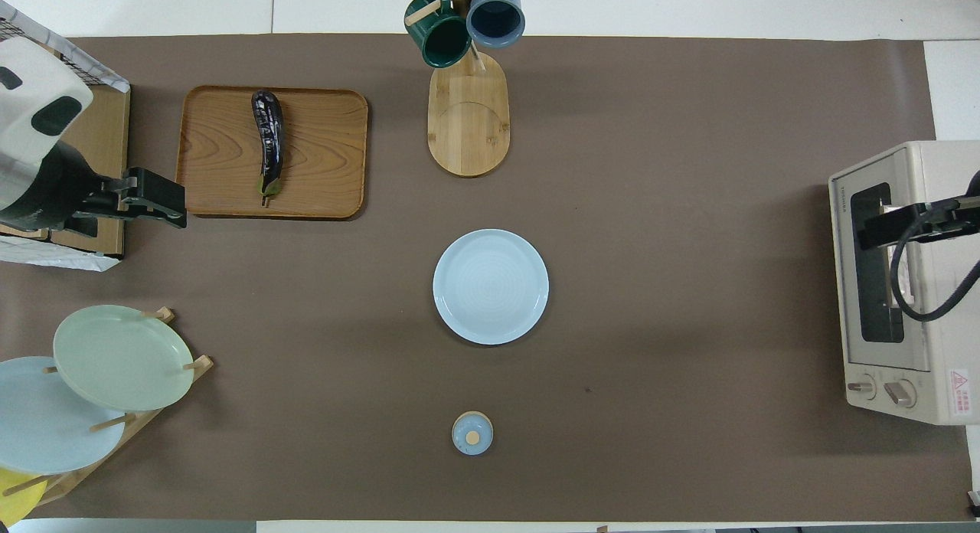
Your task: Put eggplant into oven
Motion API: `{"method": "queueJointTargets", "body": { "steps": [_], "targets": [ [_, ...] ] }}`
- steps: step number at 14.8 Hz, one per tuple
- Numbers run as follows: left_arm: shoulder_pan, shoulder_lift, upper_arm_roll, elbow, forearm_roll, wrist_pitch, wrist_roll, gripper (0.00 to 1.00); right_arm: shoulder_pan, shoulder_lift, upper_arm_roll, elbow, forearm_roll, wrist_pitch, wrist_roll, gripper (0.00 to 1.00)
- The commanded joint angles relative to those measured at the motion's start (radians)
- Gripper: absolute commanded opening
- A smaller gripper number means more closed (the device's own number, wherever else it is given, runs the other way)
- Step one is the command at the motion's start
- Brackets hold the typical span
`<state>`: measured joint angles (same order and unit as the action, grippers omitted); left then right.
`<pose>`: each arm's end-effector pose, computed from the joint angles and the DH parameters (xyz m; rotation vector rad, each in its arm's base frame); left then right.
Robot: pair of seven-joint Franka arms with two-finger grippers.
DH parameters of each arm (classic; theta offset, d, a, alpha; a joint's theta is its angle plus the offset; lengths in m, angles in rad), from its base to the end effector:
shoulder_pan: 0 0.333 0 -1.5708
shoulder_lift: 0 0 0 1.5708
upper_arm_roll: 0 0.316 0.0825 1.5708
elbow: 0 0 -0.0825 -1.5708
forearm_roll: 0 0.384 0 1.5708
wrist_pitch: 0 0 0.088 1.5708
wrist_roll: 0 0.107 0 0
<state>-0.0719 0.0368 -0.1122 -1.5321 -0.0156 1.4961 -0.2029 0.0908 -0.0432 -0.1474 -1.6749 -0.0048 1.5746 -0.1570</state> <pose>0.5483 -0.1027 0.6160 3.1339 0.0284 -0.1176 0.5380 -0.0326 0.5991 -3.1287 -0.1579 0.0894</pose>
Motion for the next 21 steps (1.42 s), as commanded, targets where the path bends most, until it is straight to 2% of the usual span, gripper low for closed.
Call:
{"method": "queueJointTargets", "body": {
  "steps": [1, 6, 8, 10, 11, 14, 17, 19, 21],
  "targets": [
    [0.001, -0.031, 0.006, -0.037, -0.013, 0.021, -0.001, 1.00, 0.001, -0.007, 0.002, -0.005, 0.008, 0.012, 0.011, 1.00],
    [0.001, -0.031, 0.006, -0.037, -0.013, 0.024, -0.003, 1.00, -0.011, -0.012, -0.001, -0.008, 0.009, 0.012, 0.007, 1.00],
    [0.001, -0.031, 0.006, -0.037, -0.013, 0.024, -0.003, 1.00, -0.022, -0.015, -0.012, -0.009, 0.023, 0.013, -0.051, 0.99],
    [0.001, -0.031, 0.006, -0.037, -0.013, 0.024, -0.003, 1.00, -0.020, -0.024, -0.011, -0.034, 0.022, 0.036, -0.093, 0.18],
    [0.001, -0.031, 0.006, -0.037, -0.013, 0.024, -0.003, 1.00, -0.025, -0.039, -0.012, -0.080, 0.016, 0.094, -0.098, 0.00],
    [0.001, -0.031, 0.006, -0.037, -0.013, 0.024, -0.003, 1.00, -0.063, -0.076, -0.012, -0.213, -0.003, 0.232, -0.107, 0.00],
    [0.001, -0.031, 0.006, -0.037, -0.013, 0.026, -0.004, 1.00, -0.095, -0.034, -0.012, -0.269, -0.104, 0.340, -0.104, 0.00],
    [0.001, -0.031, 0.006, -0.037, -0.013, 0.026, -0.004, 1.00, -0.108, -0.009, -0.012, -0.292, -0.109, 0.346, -0.034, 0.00],
    [0.001, -0.031, 0.006, -0.037, -0.013, 0.027, -0.006, 1.00, -0.099, -0.007, -0.011, -0.313, -0.170, 0.344, 0.048, 0.00]
  ]
}}
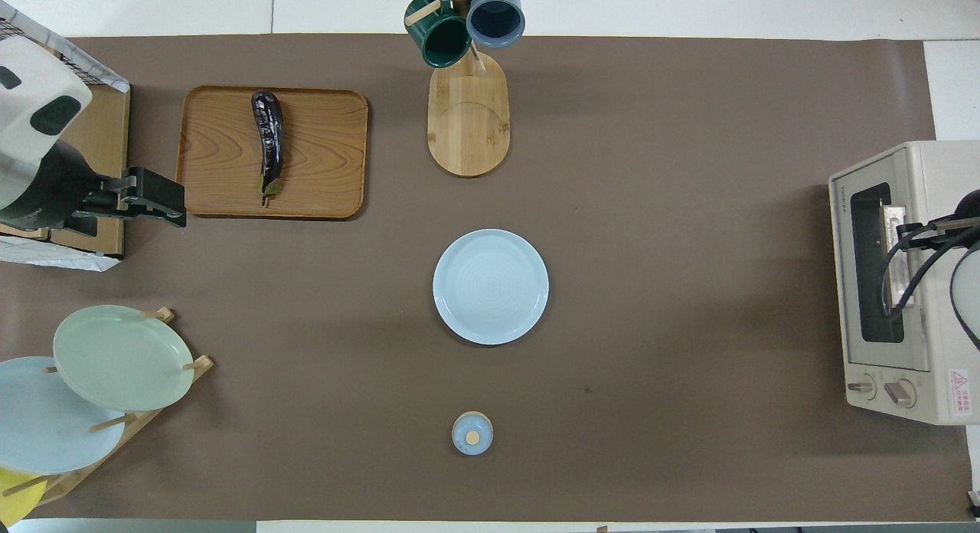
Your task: Put eggplant into oven
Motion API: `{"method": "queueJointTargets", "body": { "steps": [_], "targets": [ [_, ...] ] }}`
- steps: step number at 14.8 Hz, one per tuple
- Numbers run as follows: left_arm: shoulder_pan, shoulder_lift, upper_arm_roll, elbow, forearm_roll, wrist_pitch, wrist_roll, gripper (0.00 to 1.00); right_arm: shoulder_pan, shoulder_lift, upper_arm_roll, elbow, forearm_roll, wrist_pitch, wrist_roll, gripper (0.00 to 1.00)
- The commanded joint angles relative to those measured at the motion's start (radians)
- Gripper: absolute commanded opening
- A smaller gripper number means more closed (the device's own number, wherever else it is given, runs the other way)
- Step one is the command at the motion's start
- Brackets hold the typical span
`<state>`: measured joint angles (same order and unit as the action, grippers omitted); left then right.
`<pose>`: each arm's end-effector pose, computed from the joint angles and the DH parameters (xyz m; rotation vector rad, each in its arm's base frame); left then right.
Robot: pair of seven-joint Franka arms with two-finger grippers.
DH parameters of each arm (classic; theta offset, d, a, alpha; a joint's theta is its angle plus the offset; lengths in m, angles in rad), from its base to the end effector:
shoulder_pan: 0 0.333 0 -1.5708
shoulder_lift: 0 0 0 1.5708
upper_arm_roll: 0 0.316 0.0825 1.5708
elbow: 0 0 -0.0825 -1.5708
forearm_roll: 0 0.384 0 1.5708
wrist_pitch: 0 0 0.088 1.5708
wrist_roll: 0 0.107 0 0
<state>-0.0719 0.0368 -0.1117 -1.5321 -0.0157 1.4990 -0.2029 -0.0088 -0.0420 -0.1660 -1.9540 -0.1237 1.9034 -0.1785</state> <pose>0.5487 -0.1025 0.6162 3.1334 0.0292 -0.1131 0.5359 -0.1048 0.4938 3.0340 0.0680 -0.0428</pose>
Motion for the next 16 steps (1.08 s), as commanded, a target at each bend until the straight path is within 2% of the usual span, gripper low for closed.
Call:
{"method": "queueJointTargets", "body": {
  "steps": [1, 7, 11, 13, 16],
  "targets": [
    [0.001, -0.031, 0.007, -0.037, -0.013, 0.024, -0.001, 1.00, 0.004, -0.009, 0.008, -0.045, -0.068, 0.017, 0.074, 0.00],
    [0.010, -0.031, 0.006, -0.053, -0.013, 0.089, 0.000, 1.00, -0.008, 0.004, 0.008, -0.103, -0.083, 0.086, 0.100, 0.00],
    [0.009, -0.018, 0.006, -0.051, -0.013, 0.113, 0.000, 1.00, 0.042, 0.042, 0.013, -0.111, -0.068, 0.135, 0.174, 0.00],
    [0.007, 0.015, 0.006, -0.051, -0.015, 0.151, 0.000, 1.00, 0.088, 0.051, 0.013, -0.121, -0.065, 0.158, 0.234, 0.00],
    [0.004, 0.127, 0.004, -0.033, -0.013, 0.234, 0.002, 1.00, 0.115, 0.068, 0.013, -0.158, -0.024, 0.221, 0.274, 0.00]
  ]
}}
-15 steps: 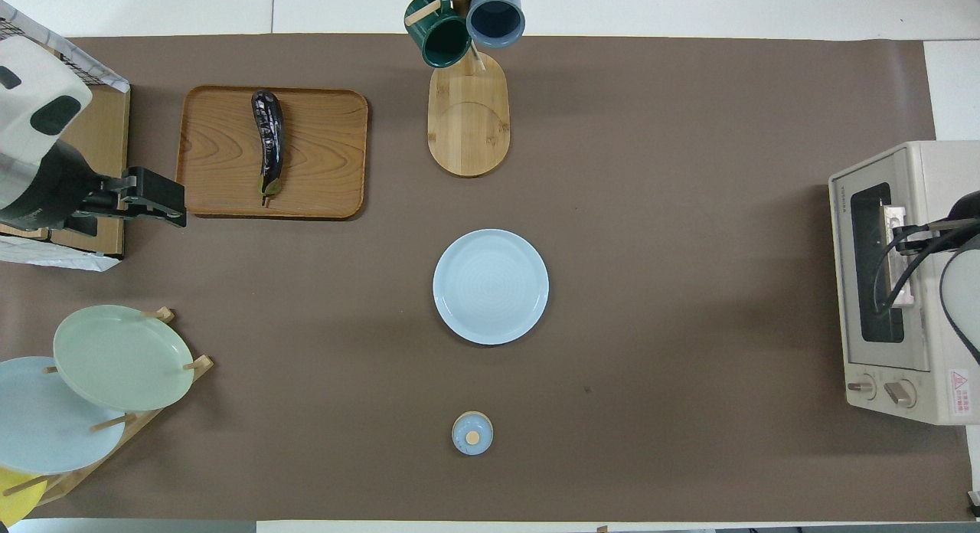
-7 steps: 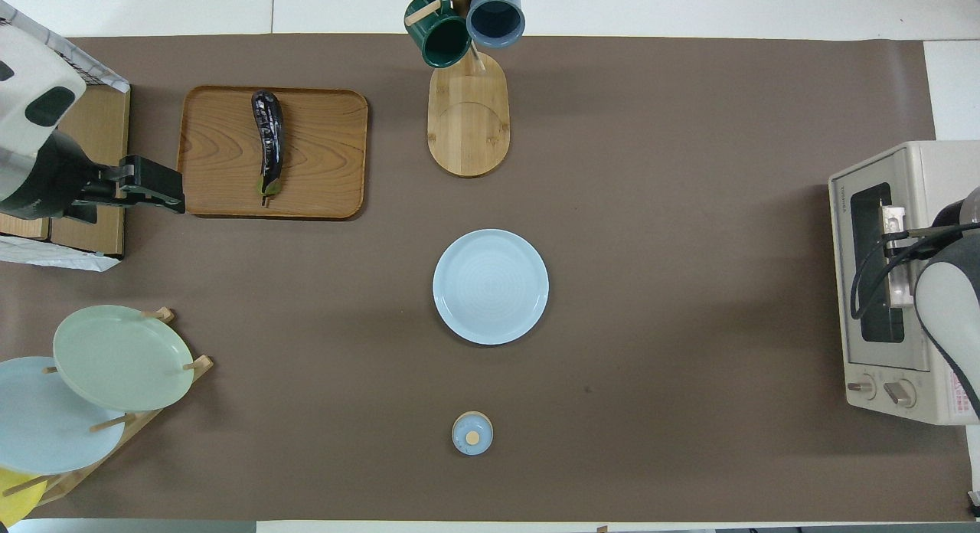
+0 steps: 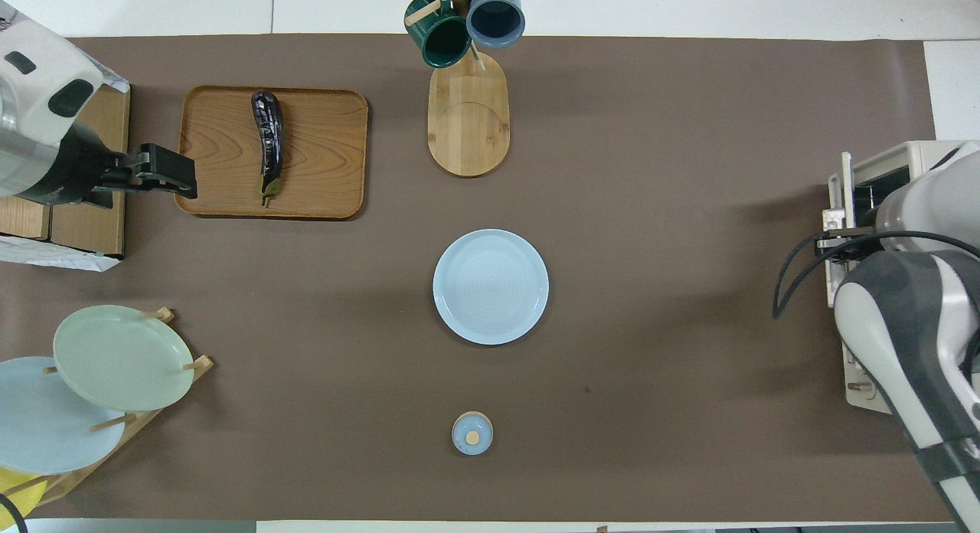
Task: Put eggplant into oven
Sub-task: 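Grasp the eggplant with the left gripper while the right gripper opens the oven door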
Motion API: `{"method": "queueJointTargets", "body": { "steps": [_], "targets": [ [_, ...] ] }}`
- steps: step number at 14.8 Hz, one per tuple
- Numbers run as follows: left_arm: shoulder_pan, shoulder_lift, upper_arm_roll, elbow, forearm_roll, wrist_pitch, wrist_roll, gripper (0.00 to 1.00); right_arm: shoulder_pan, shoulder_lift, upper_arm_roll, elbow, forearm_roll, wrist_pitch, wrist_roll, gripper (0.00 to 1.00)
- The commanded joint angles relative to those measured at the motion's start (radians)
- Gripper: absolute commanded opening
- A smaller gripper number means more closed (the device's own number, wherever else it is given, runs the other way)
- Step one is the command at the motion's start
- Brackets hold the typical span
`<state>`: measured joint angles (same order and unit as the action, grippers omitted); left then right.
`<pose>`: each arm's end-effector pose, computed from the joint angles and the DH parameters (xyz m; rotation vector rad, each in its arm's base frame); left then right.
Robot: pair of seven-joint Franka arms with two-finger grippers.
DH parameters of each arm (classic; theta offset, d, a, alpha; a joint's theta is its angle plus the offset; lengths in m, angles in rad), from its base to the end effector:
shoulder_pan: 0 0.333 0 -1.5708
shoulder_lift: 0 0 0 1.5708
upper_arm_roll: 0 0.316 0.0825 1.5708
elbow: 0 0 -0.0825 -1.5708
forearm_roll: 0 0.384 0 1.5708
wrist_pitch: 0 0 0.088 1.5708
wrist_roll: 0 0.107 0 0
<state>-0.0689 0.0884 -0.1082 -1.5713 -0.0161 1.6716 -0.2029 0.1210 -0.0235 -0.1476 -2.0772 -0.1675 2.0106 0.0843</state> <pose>0.5800 -0.1027 0.5829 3.1138 0.0433 0.0115 0.5367 -0.0245 0.4355 2.9929 -0.0540 -0.0583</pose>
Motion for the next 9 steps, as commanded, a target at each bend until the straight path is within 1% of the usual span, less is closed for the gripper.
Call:
{"method": "queueJointTargets", "body": {
  "steps": [1, 3, 4, 6, 7, 9],
  "targets": [
    [0.004, 0.121, 0.001, 0.020, -0.013, 0.092, 0.005, 1.00, -0.015, 0.057, -0.006, -0.055, 0.031, 0.146, 0.012, 0.00],
    [0.006, 0.213, 0.002, 0.049, -0.010, 0.147, 0.032, 1.00, -0.014, 0.062, -0.004, -0.092, 0.043, 0.207, 0.012, 0.00],
    [0.008, 0.253, 0.002, 0.057, -0.007, 0.199, 0.058, 1.00, -0.008, 0.060, -0.004, -0.115, 0.049, 0.243, 0.012, 0.00],
    [0.023, 0.322, 0.002, 0.062, -0.002, 0.259, 0.118, 1.00, -0.003, 0.063, -0.004, -0.132, 0.074, 0.264, 0.014, 0.00],
    [0.023, 0.374, 0.002, 0.079, -0.001, 0.308, 0.138, 1.00, -0.003, 0.069, -0.004, -0.138, 0.086, 0.278, 0.012, 0.00],
    [0.024, 0.472, 0.002, 0.140, 0.001, 0.359, 0.177, 1.00, 0.000, 0.079, -0.004, -0.152, 0.088, 0.296, 0.012, 0.00]
  ]
}}
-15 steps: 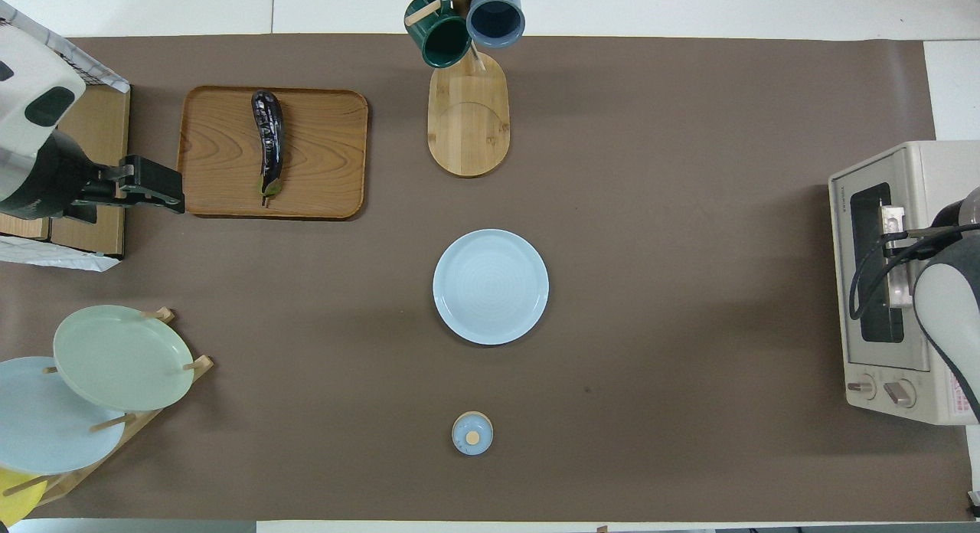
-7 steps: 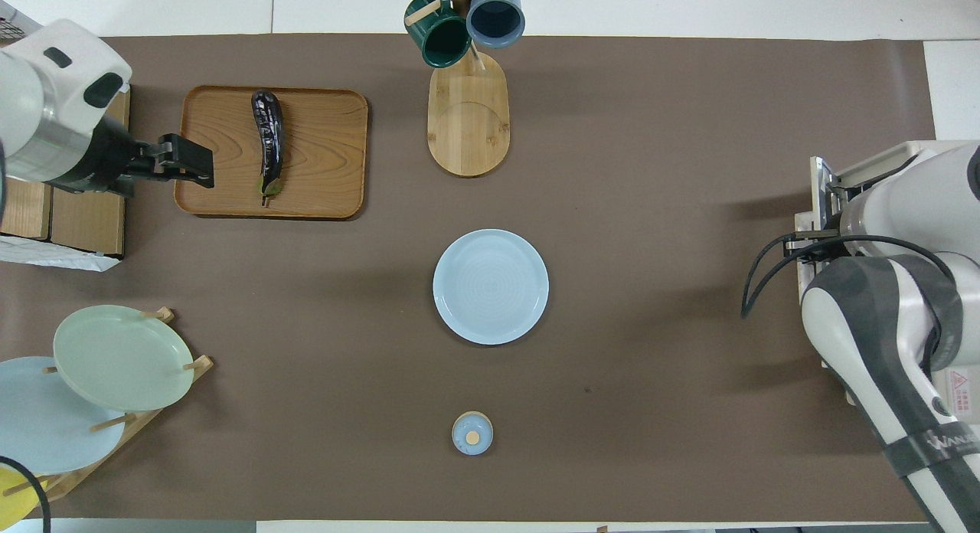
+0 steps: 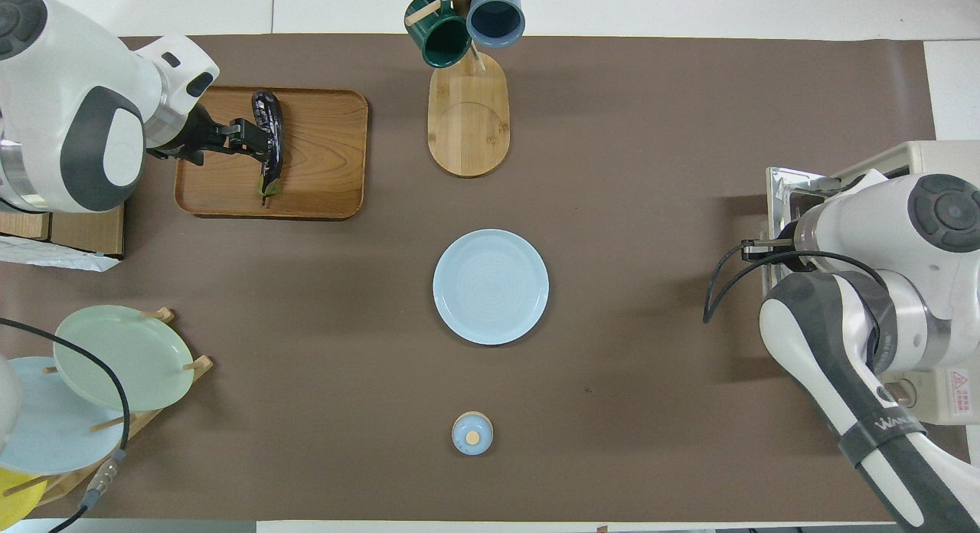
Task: Put eggplant into oven
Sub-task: 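Grasp the eggplant with the left gripper while the right gripper opens the oven door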
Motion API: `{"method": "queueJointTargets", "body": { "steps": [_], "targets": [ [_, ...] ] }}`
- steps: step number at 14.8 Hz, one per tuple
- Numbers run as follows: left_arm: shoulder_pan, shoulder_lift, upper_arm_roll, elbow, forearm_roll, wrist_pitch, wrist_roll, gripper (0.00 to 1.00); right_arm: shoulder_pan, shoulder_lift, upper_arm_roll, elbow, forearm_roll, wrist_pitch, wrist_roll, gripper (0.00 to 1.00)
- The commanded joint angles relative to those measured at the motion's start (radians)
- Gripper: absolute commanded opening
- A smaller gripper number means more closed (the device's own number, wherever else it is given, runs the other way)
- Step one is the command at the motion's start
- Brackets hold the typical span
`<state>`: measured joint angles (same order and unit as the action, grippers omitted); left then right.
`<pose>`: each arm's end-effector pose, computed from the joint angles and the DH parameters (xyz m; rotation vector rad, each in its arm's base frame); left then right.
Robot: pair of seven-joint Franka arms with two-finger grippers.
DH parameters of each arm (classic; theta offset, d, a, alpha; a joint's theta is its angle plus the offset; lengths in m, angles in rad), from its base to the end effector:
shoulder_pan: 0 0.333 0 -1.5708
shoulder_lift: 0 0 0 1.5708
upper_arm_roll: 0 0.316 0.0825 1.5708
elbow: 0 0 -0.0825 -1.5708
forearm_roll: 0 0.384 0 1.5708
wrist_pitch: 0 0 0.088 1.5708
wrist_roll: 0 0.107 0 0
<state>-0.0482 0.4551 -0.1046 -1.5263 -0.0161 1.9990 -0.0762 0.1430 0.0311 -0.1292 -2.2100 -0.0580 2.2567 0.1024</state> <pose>0.6811 -0.0955 0.3990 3.0778 -0.0909 0.0198 0.5341 0.0060 0.3669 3.0922 -0.0806 0.0288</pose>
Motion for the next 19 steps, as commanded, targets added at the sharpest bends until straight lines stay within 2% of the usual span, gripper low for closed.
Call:
{"method": "queueJointTargets", "body": {
  "steps": [1, 3, 7, 9, 10, 12, 14, 16, 18, 19],
  "targets": [
    [0.002, 0.150, -0.001, 0.125, -0.001, 0.059, 0.056, 1.00, -0.020, 0.039, -0.021, -0.023, -0.022, 0.073, -0.006, 0.00],
    [0.002, 0.188, -0.001, 0.126, 0.001, 0.165, 0.059, 1.00, 0.004, 0.053, -0.021, -0.048, -0.020, 0.119, -0.003, 0.00],
    [-0.009, 0.192, -0.001, 0.089, 0.004, 0.219, 0.094, 1.00, 0.027, 0.108, -0.020, -0.053, -0.002, 0.158, 0.040, 0.00],
    [-0.012, 0.191, -0.001, 0.065, 0.002, 0.247, 0.125, 1.00, 0.029, 0.110, -0.018, -0.051, 0.003, 0.162, 0.071, 0.00],
    [-0.012, 0.189, -0.001, 0.060, 0.002, 0.247, 0.130, 0.98, 0.030, 0.110, -0.017, -0.050, 0.032, 0.158, 0.091, 0.00],
    [-0.021, 0.186, -0.001, 0.049, 0.002, 0.247, 0.133, 0.91, 0.055, 0.110, -0.012, -0.047, 0.206, 0.156, 0.097, 0.00],
    [-0.024, 0.181, -0.001, 0.035, 0.016, 0.248, 0.136, 0.86, 0.107, 0.110, -0.012, -0.031, 0.244, 0.149, 0.106, 0.00],
    [-0.024, 0.177, -0.001, 0.022, 0.018, 0.250, 0.139, 0.71, 0.130, 0.112, -0.013, 0.022, 0.231, 0.091, 0.106, 0.00],
    [-0.022, 0.175, -0.003, 0.017, 0.016, 0.247, 0.141, 0.48, 0.121, 0.108, -0.016, 0.059, 0.208, 0.032, 0.100, 0.00],
    [-0.022, 0.175, -0.003, 0.023, 0.018, 0.235, 0.141, 0.31, 0.115, 0.102, -0.020, 0.091, 0.184, -0.027, 0.099, 0.00]
  ]
}}
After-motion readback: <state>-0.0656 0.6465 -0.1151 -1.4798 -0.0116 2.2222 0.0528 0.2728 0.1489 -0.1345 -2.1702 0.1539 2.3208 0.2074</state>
